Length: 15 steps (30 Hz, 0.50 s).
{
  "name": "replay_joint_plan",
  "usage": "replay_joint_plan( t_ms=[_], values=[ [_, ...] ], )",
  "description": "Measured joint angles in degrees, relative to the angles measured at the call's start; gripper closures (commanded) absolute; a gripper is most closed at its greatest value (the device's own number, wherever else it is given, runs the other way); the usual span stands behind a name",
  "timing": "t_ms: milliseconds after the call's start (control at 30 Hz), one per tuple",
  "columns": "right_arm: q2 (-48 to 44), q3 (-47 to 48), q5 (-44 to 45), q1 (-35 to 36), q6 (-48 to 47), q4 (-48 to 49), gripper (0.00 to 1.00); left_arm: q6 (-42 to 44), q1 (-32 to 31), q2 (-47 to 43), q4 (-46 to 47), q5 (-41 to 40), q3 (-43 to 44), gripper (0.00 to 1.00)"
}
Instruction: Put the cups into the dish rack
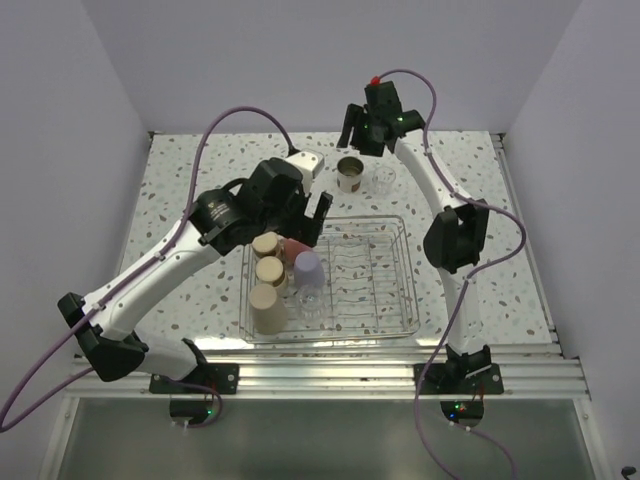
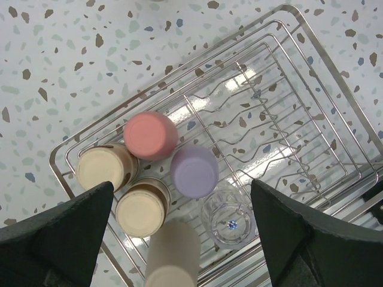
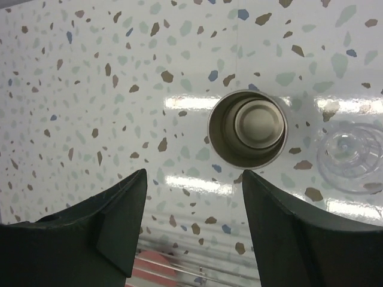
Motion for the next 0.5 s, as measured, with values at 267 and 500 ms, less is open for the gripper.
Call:
replay_joint_plan(
  t_ms=[267, 500],
  values=[
    [7.56, 5.27, 4.31, -0.59, -0.94, -2.01, 0.32, 0.02, 3.08, -1.44, -0.31, 0.63, -0.48, 0.01],
    [7.98, 5.05, 5.9, -0.74, -1.29, -2.4, 0.32, 0.13, 6.43, -2.43, -0.26, 1.66, -1.38, 0.01]
  ],
)
